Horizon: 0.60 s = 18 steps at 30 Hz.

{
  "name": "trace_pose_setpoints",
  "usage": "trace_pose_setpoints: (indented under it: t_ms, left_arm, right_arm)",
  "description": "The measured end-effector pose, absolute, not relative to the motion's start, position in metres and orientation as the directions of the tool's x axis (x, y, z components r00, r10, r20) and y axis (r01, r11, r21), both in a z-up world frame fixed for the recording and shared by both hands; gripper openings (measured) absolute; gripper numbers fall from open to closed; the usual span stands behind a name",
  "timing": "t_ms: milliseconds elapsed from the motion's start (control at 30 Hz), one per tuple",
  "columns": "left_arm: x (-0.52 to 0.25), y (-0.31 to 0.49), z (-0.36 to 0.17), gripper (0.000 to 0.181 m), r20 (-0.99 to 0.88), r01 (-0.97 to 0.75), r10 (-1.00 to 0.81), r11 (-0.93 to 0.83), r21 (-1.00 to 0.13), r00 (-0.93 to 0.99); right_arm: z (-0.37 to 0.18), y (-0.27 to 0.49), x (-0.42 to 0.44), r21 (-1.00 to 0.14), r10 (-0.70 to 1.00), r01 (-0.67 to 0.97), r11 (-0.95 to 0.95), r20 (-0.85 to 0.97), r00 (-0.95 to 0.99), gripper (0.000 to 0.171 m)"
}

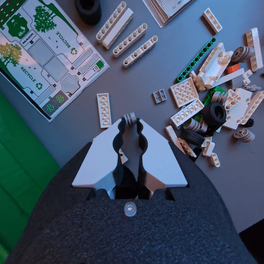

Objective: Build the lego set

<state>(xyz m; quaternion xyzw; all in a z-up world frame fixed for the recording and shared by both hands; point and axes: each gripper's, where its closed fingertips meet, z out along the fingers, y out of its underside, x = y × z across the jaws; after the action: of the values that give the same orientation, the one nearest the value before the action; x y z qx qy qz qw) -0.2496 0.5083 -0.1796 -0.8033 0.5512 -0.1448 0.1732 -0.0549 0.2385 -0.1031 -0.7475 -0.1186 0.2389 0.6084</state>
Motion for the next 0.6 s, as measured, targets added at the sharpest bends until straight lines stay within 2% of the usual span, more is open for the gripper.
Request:
trace_pose_setpoints:
  t_ms: [167, 300, 367, 500, 600]
  left_arm:
    - [-0.253, 0.506, -0.176, 0.021, -0.001, -0.838, -0.935, -0.317, -0.444, 0.354]
    - [-0.251, 0.493, -0.155, 0.029, -0.014, -0.812, -0.941, -0.284, -0.510, 0.338]
    - [-0.240, 0.471, -0.148, 0.028, -0.019, -0.823, -0.976, -0.170, -0.542, 0.215]
    - [-0.226, 0.453, -0.163, 0.026, -0.100, -0.886, -0.993, 0.105, -0.451, -0.067]
    - [-0.217, 0.448, -0.172, 0.026, 0.016, -0.902, -0.986, 0.143, -0.408, -0.164]
  right_arm:
    - [-0.103, 0.238, -0.055, -0.966, 0.469, -0.113, -0.232, -0.213, 0.857, 0.020]
    - [-0.103, 0.238, -0.055, -0.966, 0.469, -0.115, -0.230, -0.213, 0.857, 0.020]
    - [-0.103, 0.238, -0.055, -0.966, 0.470, -0.113, -0.233, -0.214, 0.856, 0.020]
    - [-0.104, 0.238, -0.057, -0.966, 0.474, -0.106, -0.236, -0.210, 0.855, 0.020]
    - [-0.103, 0.238, -0.056, -0.968, 0.471, -0.107, -0.228, -0.206, 0.858, 0.020]
